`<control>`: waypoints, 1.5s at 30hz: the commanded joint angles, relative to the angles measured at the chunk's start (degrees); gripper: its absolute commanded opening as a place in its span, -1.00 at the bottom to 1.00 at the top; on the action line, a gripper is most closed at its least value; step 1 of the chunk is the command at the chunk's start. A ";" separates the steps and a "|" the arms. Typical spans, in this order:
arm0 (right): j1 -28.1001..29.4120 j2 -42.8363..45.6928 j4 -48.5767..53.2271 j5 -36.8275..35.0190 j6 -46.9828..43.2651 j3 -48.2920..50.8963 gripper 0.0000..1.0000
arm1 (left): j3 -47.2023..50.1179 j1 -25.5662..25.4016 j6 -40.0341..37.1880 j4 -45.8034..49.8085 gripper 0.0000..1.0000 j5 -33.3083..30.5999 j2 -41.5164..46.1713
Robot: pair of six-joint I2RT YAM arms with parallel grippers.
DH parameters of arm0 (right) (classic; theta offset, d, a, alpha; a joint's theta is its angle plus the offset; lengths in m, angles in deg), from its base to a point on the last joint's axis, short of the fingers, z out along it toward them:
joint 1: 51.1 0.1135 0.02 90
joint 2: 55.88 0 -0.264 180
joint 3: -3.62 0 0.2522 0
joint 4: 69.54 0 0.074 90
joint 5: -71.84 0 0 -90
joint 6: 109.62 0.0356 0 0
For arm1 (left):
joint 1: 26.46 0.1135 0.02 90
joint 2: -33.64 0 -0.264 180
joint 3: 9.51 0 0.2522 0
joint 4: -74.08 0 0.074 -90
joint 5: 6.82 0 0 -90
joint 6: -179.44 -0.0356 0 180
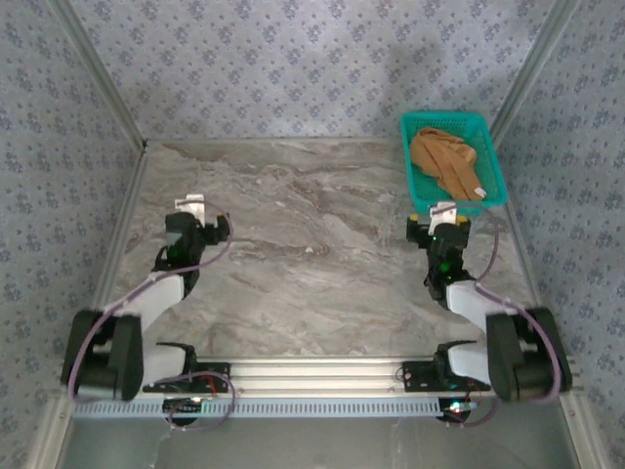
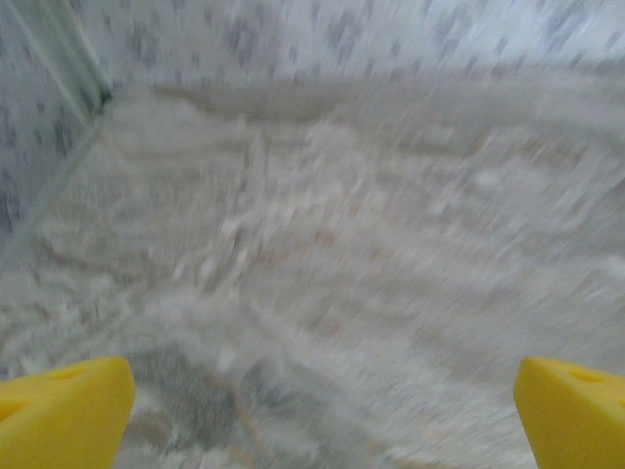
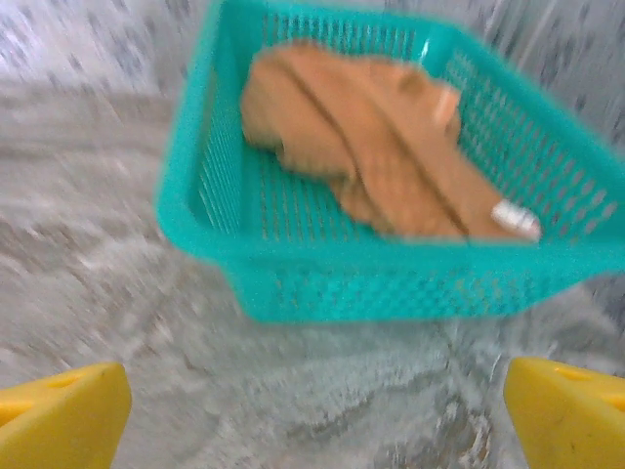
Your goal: Fold the inside-out t-shirt
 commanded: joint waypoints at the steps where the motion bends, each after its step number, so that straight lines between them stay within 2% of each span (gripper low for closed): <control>1: 1.18 7.72 23.26 -7.64 7.16 -11.86 1.00 | -5.69 -2.75 10.32 18.97 0.99 2.58 9.43; 4: -0.80 6.60 47.75 -9.84 27.92 -24.78 1.00 | -5.06 -4.15 17.53 21.67 0.99 9.48 11.97; 5: -1.76 5.50 50.43 -9.05 32.19 -26.57 1.00 | -4.70 -4.33 18.08 22.30 0.99 10.33 11.98; 6: -3.91 4.14 51.14 -5.58 35.72 -27.84 1.00 | -4.23 -4.39 18.82 23.33 0.99 10.21 11.74; 8: -8.03 1.13 49.16 3.80 38.19 -29.73 1.00 | -2.93 -4.37 22.47 24.95 0.99 5.96 11.13; 11: -9.74 -5.49 50.08 9.11 40.45 -34.95 1.00 | -0.41 -4.33 25.33 24.95 0.99 2.02 11.12; 17: -9.21 -21.80 54.80 8.64 45.50 -51.19 0.96 | 2.90 -4.13 30.09 26.46 0.99 -7.46 15.27; 19: -9.51 -27.81 59.47 7.57 49.56 -57.19 0.91 | 4.25 -4.02 30.24 25.20 0.99 -7.36 17.05; 24: -10.64 -39.61 60.83 8.00 55.50 -67.40 0.87 | 8.40 -4.03 30.24 19.76 0.99 -4.88 20.17; 26: -11.54 -44.26 61.69 10.47 57.99 -71.39 0.84 | 9.42 -4.02 30.24 18.17 0.99 -4.49 20.70; 29: -13.35 -51.37 62.17 15.92 63.63 -77.22 0.64 | 9.51 -4.02 30.07 18.17 0.99 -4.81 20.77; 32: -14.39 -57.67 61.96 19.06 70.62 -82.04 0.54 | 9.43 -3.95 29.98 18.01 0.99 -4.76 20.39; 36: -14.14 -63.84 66.08 14.10 77.94 -89.35 0.54 | 9.31 -3.93 29.89 17.56 0.99 -4.13 19.23; 40: -13.74 -68.64 68.86 9.34 81.24 -96.85 0.53 | 8.80 -3.93 29.67 16.86 0.99 -2.96 17.18; 41: -13.71 -70.12 70.70 8.85 81.65 -99.00 0.49 | 8.49 -3.93 29.51 16.86 0.99 -2.69 16.56; 42: -13.86 -71.78 72.09 9.00 82.08 -101.39 0.37 | 8.07 -3.98 29.30 16.94 0.99 -2.28 15.85; 45: -14.43 -75.25 72.81 9.70 81.99 -106.17 -0.28 | 6.81 -3.93 28.86 17.25 0.99 -1.20 13.39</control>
